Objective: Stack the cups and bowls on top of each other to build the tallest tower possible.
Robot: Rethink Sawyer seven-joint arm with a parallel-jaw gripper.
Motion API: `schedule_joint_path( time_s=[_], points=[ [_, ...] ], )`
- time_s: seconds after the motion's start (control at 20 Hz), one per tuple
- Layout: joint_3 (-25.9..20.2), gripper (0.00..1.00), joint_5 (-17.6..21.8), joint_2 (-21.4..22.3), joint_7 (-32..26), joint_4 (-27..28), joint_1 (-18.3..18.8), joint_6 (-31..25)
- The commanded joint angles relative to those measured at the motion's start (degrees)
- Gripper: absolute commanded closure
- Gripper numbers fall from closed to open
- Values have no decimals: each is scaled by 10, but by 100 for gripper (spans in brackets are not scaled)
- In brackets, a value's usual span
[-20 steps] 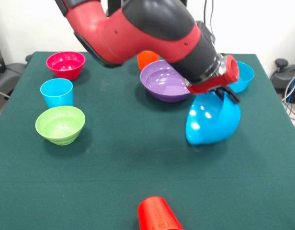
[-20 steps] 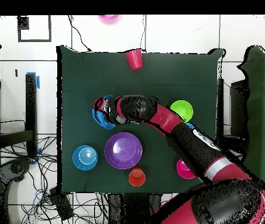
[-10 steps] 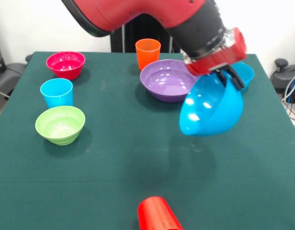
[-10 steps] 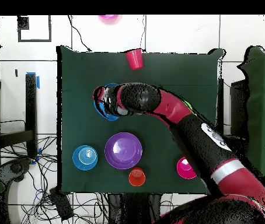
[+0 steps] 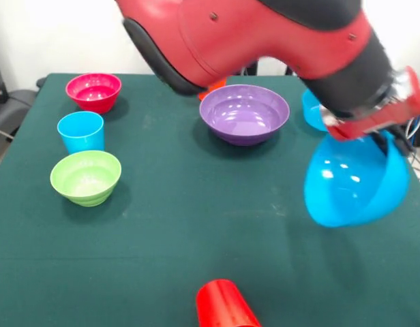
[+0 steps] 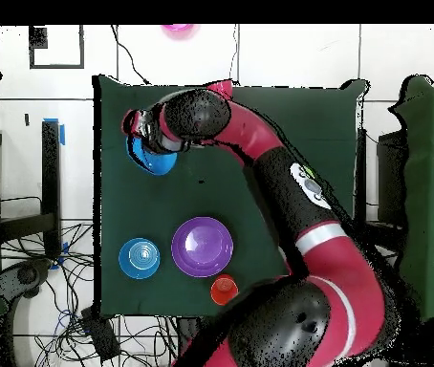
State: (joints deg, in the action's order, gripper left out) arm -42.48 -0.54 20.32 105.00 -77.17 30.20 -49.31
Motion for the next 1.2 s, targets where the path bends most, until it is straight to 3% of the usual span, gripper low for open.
schedule_joint_path(
  time_s=[0.05, 0.35, 0.85, 1.2],
  points=[
    [33, 100, -12, -86, 2, 151, -37, -57],
    [19, 100, -18, -133, -27, 231, -51, -116],
    [-14, 100, -35, -171, -47, 271, -45, -158],
    [-38, 100, -61, -191, -52, 271, -40, -165]
  ],
)
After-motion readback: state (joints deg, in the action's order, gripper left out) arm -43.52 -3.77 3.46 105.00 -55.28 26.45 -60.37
